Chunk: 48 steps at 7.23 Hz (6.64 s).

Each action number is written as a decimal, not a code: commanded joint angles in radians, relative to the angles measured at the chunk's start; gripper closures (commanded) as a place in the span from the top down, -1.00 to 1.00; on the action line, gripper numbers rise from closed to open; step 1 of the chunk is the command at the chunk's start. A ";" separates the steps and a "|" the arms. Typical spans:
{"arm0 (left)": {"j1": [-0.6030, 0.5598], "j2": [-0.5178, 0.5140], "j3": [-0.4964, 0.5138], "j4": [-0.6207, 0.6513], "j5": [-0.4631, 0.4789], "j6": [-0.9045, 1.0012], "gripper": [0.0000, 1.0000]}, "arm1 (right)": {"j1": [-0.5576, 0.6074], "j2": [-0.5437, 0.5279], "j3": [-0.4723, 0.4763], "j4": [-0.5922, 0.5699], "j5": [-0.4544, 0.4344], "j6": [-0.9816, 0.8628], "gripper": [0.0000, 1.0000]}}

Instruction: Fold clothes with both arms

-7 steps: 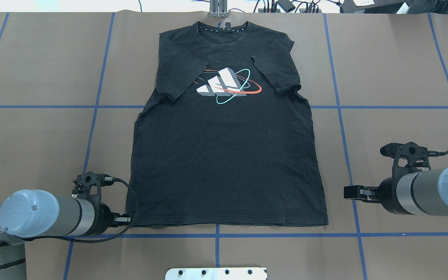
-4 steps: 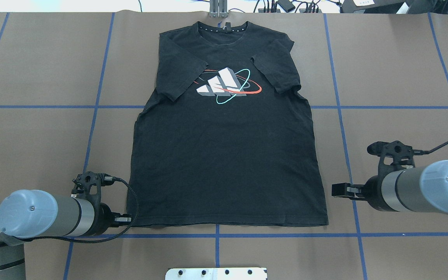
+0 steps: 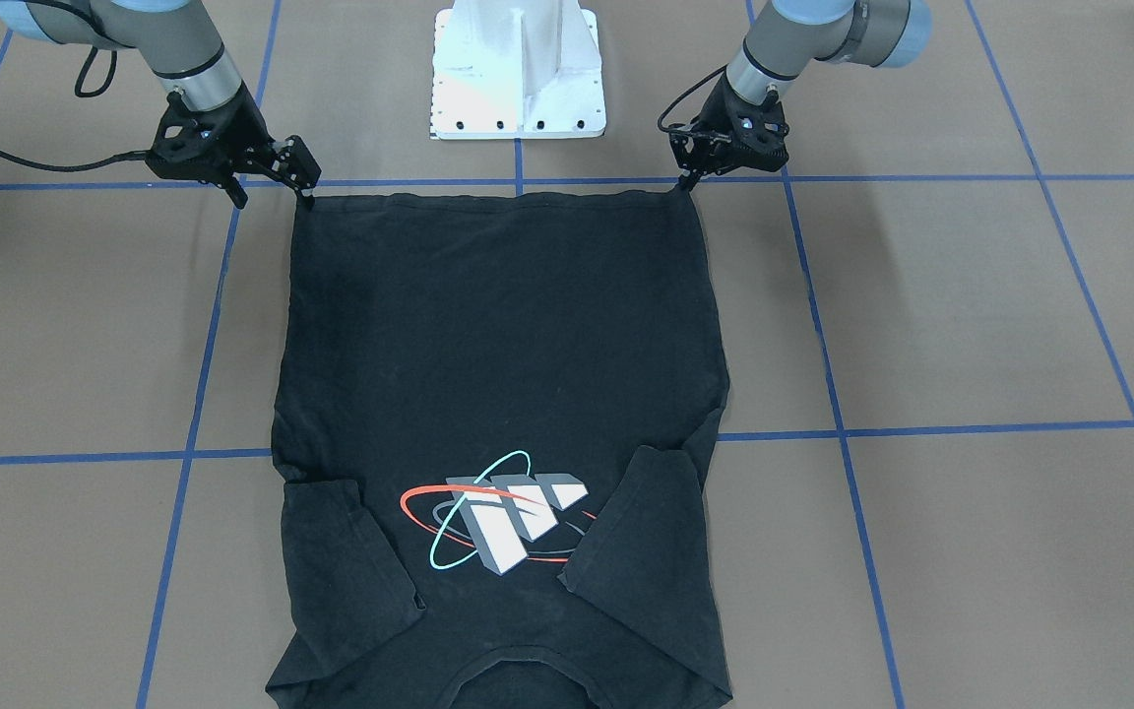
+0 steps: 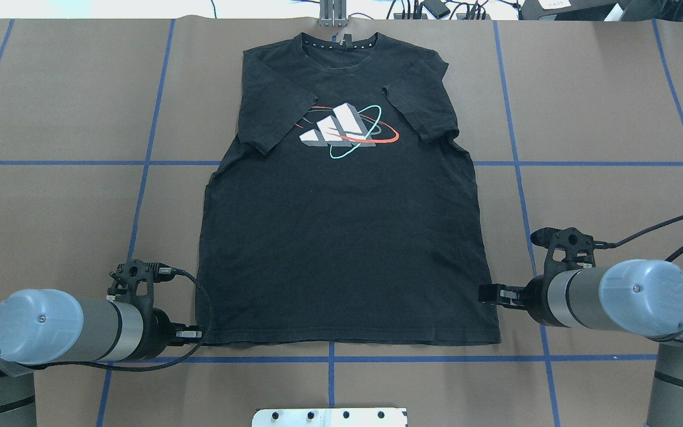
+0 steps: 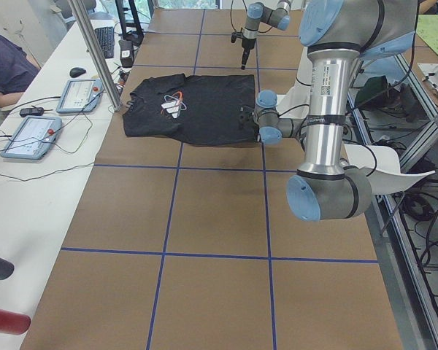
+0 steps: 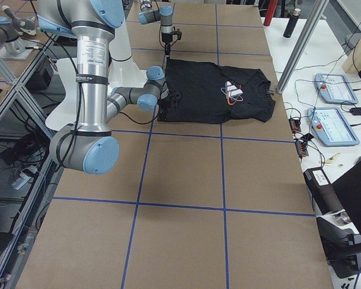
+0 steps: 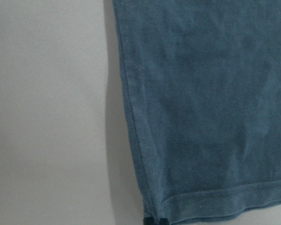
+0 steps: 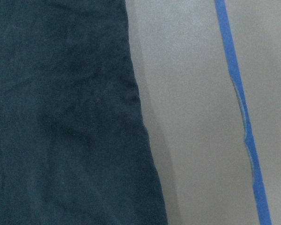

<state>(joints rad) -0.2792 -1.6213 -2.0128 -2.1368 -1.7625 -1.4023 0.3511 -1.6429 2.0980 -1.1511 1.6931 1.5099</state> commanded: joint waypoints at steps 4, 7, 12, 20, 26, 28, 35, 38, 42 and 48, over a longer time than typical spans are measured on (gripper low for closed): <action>0.000 0.000 -0.003 0.000 0.003 0.000 -1.00 | -0.103 -0.021 -0.019 0.010 -0.069 0.041 0.19; 0.000 0.001 -0.003 0.000 0.003 -0.001 -1.00 | -0.119 -0.020 -0.019 -0.001 -0.069 0.041 -0.12; 0.000 0.001 -0.004 0.000 0.003 0.000 -1.00 | -0.132 -0.014 -0.021 -0.001 -0.069 0.041 -0.12; 0.000 0.001 -0.004 0.000 0.003 0.000 -1.00 | -0.133 -0.020 -0.009 -0.001 -0.067 0.041 -1.00; -0.002 0.147 -0.275 0.003 -0.134 0.002 -1.00 | -0.127 -0.197 0.224 -0.016 0.066 0.039 -1.00; 0.024 0.162 -0.328 0.008 -0.224 -0.001 -1.00 | -0.158 -0.239 0.321 -0.013 0.166 0.038 -1.00; -0.170 0.022 -0.207 0.011 -0.253 -0.081 -1.00 | 0.128 -0.181 0.256 -0.024 0.217 0.024 -1.00; -0.319 -0.029 -0.192 0.012 -0.261 -0.078 -1.00 | 0.204 -0.141 0.209 -0.025 0.214 0.016 -1.00; -0.422 -0.204 -0.175 0.191 -0.276 -0.032 -1.00 | 0.290 0.005 0.148 -0.138 0.214 -0.025 -1.00; -0.551 -0.387 0.149 0.187 -0.269 0.121 -1.00 | 0.435 0.314 -0.119 -0.274 0.241 -0.206 -1.00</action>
<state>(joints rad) -0.8039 -1.9920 -1.9154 -1.9419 -2.0294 -1.3227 0.7502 -1.3633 2.0171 -1.4227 1.9140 1.3357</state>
